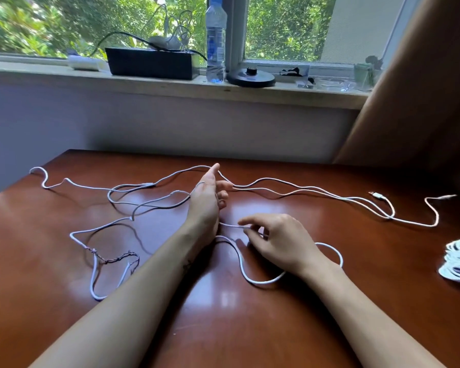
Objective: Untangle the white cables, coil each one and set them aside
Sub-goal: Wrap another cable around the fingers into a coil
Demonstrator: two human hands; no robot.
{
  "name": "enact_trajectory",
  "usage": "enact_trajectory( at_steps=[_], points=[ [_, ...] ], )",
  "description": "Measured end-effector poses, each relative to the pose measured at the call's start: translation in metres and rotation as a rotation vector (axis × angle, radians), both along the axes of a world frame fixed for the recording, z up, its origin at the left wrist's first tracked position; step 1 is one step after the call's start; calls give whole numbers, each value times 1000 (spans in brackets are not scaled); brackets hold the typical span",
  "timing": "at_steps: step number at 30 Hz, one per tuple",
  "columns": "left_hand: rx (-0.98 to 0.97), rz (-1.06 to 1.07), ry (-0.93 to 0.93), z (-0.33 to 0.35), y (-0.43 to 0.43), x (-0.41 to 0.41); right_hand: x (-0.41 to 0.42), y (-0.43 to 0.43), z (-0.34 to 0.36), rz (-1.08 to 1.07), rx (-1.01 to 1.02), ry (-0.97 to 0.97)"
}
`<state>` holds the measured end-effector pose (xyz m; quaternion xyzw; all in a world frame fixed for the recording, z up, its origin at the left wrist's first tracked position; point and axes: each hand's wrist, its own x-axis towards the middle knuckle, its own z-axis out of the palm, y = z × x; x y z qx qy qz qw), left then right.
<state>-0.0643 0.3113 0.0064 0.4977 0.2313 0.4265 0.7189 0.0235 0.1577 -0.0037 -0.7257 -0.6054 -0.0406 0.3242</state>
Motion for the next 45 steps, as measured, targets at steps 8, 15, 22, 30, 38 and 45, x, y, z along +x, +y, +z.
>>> enact_trajectory(
  at_steps=[8,15,22,30,38,45],
  points=[
    [543,85,255,-12,5,-9,26,-20,7,-159,-26,-107],
    [678,-35,351,-18,-3,-6,34,-20,7,-102,196,-84],
    [817,-146,406,-17,-11,-10,29,-23,13,-333,342,-15],
    [1090,-147,734,-16,-14,-14,31,-20,14,-293,358,126],
    [1021,-69,788,-15,-17,-13,29,-16,15,-116,451,194],
    [585,-385,358,1,-27,-12,36,-20,16,-200,414,365]
  ],
)
